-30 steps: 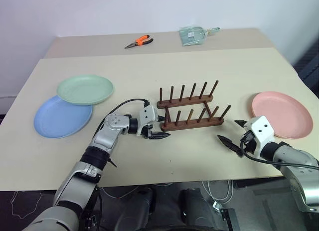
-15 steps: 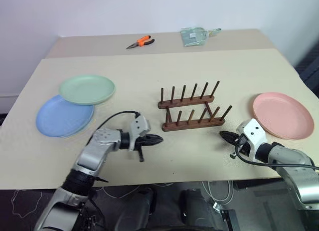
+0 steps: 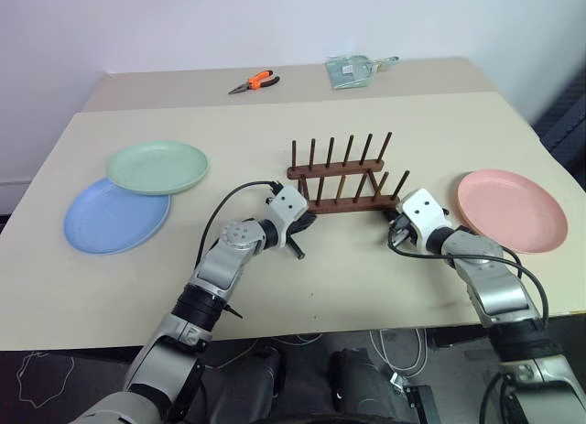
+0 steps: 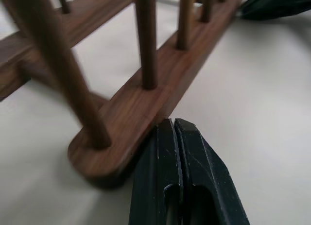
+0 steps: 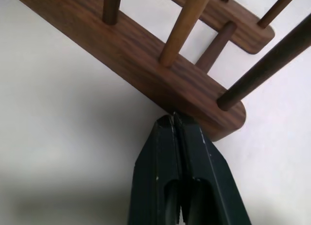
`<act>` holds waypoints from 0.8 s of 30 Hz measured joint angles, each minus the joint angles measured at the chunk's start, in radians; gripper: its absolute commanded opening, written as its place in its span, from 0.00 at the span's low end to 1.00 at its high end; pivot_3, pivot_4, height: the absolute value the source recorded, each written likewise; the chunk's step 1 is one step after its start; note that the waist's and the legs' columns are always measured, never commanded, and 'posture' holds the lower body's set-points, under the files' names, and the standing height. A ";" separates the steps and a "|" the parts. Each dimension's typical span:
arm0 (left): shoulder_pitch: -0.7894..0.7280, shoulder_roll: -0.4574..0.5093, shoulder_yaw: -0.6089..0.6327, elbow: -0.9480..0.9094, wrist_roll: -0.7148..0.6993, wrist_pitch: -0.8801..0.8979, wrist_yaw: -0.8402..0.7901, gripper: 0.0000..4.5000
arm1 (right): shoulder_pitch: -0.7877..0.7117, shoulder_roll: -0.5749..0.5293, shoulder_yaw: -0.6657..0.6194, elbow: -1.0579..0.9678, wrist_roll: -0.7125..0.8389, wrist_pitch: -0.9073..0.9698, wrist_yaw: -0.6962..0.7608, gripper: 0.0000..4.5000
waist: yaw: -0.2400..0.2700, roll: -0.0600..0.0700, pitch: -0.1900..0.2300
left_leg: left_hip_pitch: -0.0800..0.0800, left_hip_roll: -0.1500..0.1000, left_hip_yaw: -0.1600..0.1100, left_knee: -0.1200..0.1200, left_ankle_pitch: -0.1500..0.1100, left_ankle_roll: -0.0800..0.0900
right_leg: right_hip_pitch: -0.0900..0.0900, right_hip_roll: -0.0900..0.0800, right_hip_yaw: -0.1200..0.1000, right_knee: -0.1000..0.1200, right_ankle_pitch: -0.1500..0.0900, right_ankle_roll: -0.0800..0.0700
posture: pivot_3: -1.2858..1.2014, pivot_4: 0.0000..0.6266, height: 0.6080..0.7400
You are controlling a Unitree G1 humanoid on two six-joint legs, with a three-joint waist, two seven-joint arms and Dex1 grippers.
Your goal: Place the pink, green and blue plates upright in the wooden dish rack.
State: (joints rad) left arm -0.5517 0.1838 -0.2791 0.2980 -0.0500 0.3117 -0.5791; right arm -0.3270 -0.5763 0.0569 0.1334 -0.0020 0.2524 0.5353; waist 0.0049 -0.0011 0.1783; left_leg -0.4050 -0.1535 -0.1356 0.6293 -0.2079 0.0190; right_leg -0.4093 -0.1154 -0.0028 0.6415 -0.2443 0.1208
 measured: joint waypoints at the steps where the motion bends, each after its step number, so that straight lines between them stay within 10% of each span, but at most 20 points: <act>1: -0.010 0.001 0.003 0.019 0.001 -0.014 0.006 0.01 | -0.019 0.004 0.001 0.030 -0.011 -0.015 -0.003 0.00 | 0.001 0.000 0.000 | 0.000 0.000 0.000 0.000 0.000 0.000 | 0.000 0.000 0.000 0.000 0.000 0.000 | 0.52 0.24 0.91; 6: -0.039 0.007 0.019 0.086 0.004 -0.058 0.022 0.01 | -0.058 0.010 0.006 0.089 -0.021 -0.047 0.006 0.12 | 0.001 0.000 0.000 | 0.000 0.000 0.000 0.000 0.000 0.000 | 0.000 0.001 0.000 0.000 0.000 0.000 | 0.52 0.24 0.91; 14: -0.047 0.009 0.035 0.119 0.020 -0.099 0.060 0.01 | 0.073 -0.081 -0.083 -0.063 -0.008 -0.025 0.039 0.97 | 0.007 0.000 0.000 | -0.001 0.000 0.000 0.000 0.000 0.000 | -0.001 0.000 0.000 0.000 0.000 0.000 | 0.52 0.24 0.91; 24: 0.121 0.035 0.054 -0.097 -0.089 -0.053 -0.141 0.01 | 0.252 -0.226 -0.243 -0.161 -0.084 0.085 -0.038 0.97 | 0.007 0.000 0.000 | -0.004 0.000 0.000 0.000 0.000 0.000 | -0.003 -0.001 0.000 0.000 0.000 0.000 | 0.52 0.24 0.91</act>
State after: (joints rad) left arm -0.4303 0.2187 -0.2256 0.2013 -0.1390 0.2590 -0.7201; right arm -0.0752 -0.8020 -0.1856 -0.0271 -0.0861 0.3373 0.4971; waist 0.0123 -0.0010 0.1786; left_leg -0.4086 -0.1539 -0.1355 0.6291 -0.2082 0.0190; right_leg -0.4126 -0.1164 -0.0025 0.6411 -0.2446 0.1212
